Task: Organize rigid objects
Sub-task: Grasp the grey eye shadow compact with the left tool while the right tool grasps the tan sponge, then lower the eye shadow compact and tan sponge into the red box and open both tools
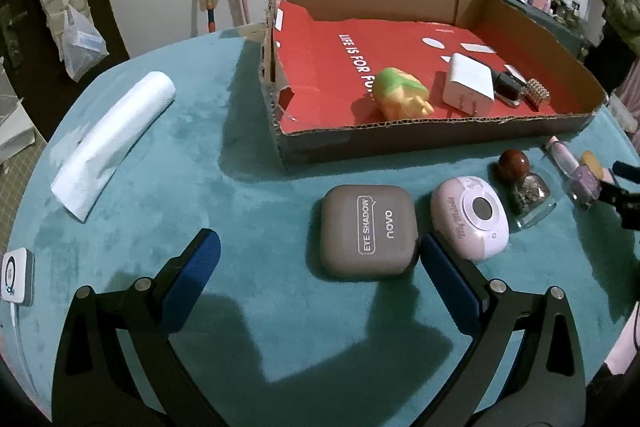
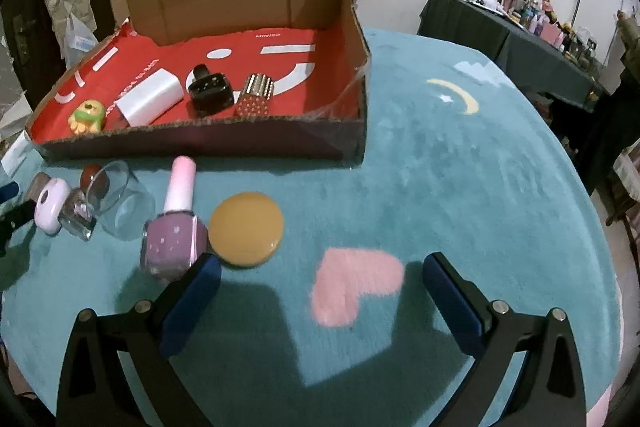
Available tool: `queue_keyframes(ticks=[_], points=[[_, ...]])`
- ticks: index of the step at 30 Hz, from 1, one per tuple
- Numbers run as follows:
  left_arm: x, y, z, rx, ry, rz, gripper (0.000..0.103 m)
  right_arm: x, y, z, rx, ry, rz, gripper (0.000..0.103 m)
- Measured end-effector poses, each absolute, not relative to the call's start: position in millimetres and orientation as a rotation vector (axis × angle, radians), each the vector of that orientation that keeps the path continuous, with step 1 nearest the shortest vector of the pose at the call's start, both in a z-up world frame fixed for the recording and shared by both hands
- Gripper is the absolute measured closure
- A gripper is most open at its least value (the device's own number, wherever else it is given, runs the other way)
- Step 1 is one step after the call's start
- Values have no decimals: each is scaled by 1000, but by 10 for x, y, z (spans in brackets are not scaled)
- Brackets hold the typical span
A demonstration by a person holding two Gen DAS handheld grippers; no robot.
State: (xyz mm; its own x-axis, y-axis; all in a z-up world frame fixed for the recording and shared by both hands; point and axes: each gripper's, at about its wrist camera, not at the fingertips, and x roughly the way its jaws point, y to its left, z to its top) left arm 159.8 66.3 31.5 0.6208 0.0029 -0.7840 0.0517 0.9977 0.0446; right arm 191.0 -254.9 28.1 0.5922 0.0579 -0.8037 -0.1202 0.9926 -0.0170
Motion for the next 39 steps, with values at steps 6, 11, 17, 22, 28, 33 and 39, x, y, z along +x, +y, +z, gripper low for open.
queue_keyframes(ticks=[6,11,17,22,28,33,39], points=[[1685,603,286,65,921,-32,13,2014,-2555,278,-19,936,166,10],[1719,552,261,40,932,-69,42,2014,-2469,301,-23,903,218,42],[1663,531,359,5,917,-111,54,1926,-2350,376,-33,848,299,63],[1621,537,467,-10,889,-118,54,1845,-2282,523,-38,803,327,63],[1592,483,562,-9,872,-138,54,1830,-2261,537,-25,811,339,63],[1703,400,831,-9,822,-202,54,1916,-2242,741,-12,770,357,63],[2265,164,1021,44,825,-253,54,2402,-2100,1047,-28,746,383,63]])
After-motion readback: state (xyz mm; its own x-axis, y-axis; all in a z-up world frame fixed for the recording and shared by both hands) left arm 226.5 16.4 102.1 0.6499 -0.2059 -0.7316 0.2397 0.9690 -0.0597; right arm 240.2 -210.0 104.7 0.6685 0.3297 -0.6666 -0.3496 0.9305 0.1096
